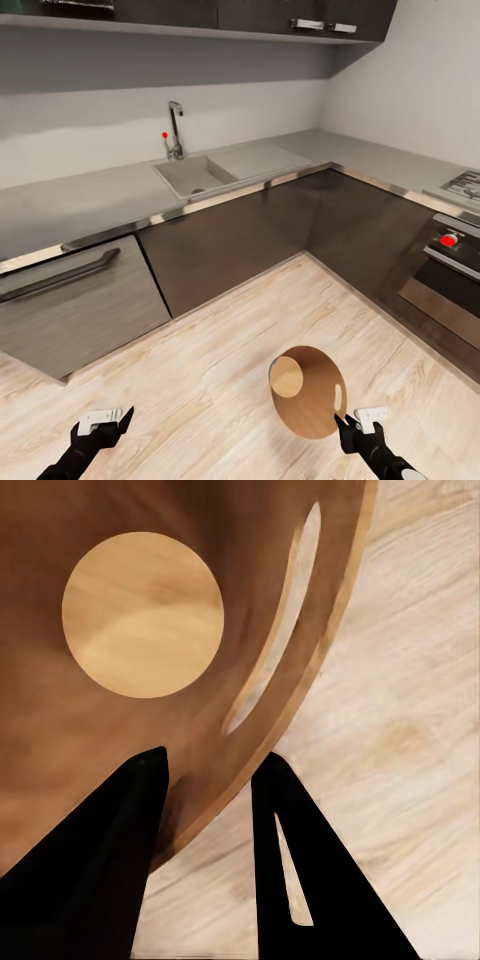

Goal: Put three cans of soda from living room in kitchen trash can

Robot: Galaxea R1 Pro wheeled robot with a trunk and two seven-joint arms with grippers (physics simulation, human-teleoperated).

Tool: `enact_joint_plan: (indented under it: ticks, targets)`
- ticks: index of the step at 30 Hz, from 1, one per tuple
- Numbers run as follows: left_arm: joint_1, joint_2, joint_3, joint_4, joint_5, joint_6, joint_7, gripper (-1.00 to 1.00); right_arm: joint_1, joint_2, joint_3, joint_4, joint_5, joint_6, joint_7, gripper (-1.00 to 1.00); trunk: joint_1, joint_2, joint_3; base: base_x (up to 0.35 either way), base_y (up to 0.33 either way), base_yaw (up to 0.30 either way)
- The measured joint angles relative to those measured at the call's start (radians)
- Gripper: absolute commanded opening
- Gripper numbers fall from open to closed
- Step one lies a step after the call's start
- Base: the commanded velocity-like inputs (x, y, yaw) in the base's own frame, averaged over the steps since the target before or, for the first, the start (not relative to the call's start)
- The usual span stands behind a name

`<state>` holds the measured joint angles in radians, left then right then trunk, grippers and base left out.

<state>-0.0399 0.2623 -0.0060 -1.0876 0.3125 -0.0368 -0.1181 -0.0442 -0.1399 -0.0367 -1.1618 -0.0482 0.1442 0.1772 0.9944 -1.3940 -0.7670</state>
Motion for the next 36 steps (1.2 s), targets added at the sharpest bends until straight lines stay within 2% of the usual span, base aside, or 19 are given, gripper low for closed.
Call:
enact_joint_plan:
  ticks: [18, 36]
  targets:
    - [0.000, 0.000, 0.000, 0.001, 0.000, 0.000, -0.001, 1.00, 0.000, -0.001, 0.000, 0.000, 0.000, 0.000, 0.001, -1.00, 0.000, 0.000, 0.019, -0.272, 0.195, 0.198]
    - [0.000, 0.000, -0.001, 0.002, -0.001, 0.000, 0.000, 1.00, 0.000, 0.002, 0.003, 0.001, 0.000, -0.001, -0.003, -1.00, 0.000, 0.000, 0.035, -0.257, 0.209, 0.037]
